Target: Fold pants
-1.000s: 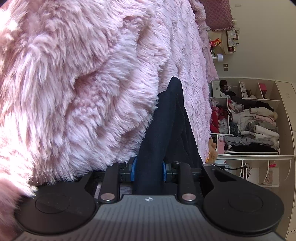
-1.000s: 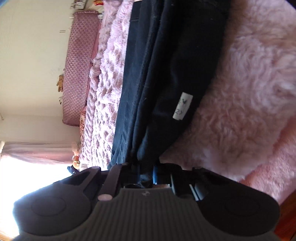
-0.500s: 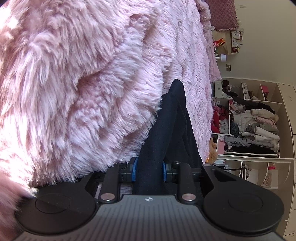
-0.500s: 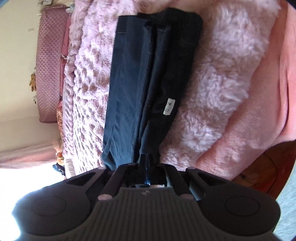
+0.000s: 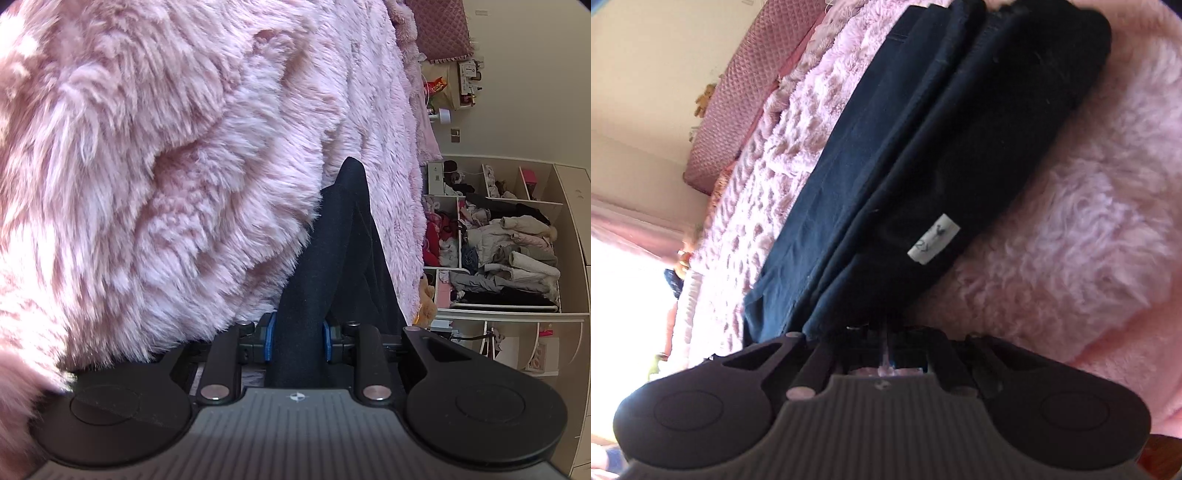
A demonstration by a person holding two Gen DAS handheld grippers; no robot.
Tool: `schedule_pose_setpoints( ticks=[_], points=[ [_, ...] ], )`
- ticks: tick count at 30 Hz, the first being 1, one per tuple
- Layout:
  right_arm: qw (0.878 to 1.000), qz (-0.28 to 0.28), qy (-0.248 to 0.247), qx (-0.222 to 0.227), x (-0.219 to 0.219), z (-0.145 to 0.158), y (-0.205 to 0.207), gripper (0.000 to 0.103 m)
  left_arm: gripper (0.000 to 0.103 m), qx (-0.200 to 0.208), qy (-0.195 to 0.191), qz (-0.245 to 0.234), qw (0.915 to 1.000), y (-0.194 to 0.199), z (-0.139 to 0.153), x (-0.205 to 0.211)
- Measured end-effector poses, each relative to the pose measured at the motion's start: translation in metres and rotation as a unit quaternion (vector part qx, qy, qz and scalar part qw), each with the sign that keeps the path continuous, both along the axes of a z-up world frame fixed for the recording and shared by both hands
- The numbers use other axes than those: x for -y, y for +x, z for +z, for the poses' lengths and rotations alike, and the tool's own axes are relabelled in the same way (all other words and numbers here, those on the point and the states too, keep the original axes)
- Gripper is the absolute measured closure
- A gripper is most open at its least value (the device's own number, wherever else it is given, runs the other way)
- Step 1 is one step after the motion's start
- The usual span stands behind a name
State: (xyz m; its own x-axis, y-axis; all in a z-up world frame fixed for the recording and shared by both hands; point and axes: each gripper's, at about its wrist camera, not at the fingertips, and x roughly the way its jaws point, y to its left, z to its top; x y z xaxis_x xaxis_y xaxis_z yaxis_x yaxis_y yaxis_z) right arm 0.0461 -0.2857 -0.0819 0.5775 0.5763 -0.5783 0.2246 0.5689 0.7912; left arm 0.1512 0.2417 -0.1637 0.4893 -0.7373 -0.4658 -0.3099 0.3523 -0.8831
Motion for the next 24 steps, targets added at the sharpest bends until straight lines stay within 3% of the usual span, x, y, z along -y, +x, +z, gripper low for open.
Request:
schedule_pose_setpoints(
  ticks=[2,4,10,20,24],
  points=[
    [0.996,-0.025,0.084,-0.016,0.011,-0.017,-0.002,0.085,0.073,0.000,0.000,0.000,1.0000,0.000,0.000,0.000],
    [0.994,-0.030,0.106,-0.013,0.017,-0.019,-0.006,0.068,0.073,0.000,0.001,0.000,1.0000,0.000,0.001,0.000],
    [0.991,-0.025,0.132,0.001,0.023,-0.029,-0.006,0.056,0.073,-0.002,0.000,0.001,1.0000,0.002,0.003,0.001],
    [0.969,-0.033,0.243,0.035,0.005,-0.053,0.014,0.053,0.073,-0.002,0.001,0.000,1.0000,0.005,0.003,-0.001],
    [0.972,-0.015,0.220,0.082,0.003,-0.049,0.011,0.057,0.073,-0.001,0.001,0.000,1.0000,0.006,0.002,-0.002]
  ],
)
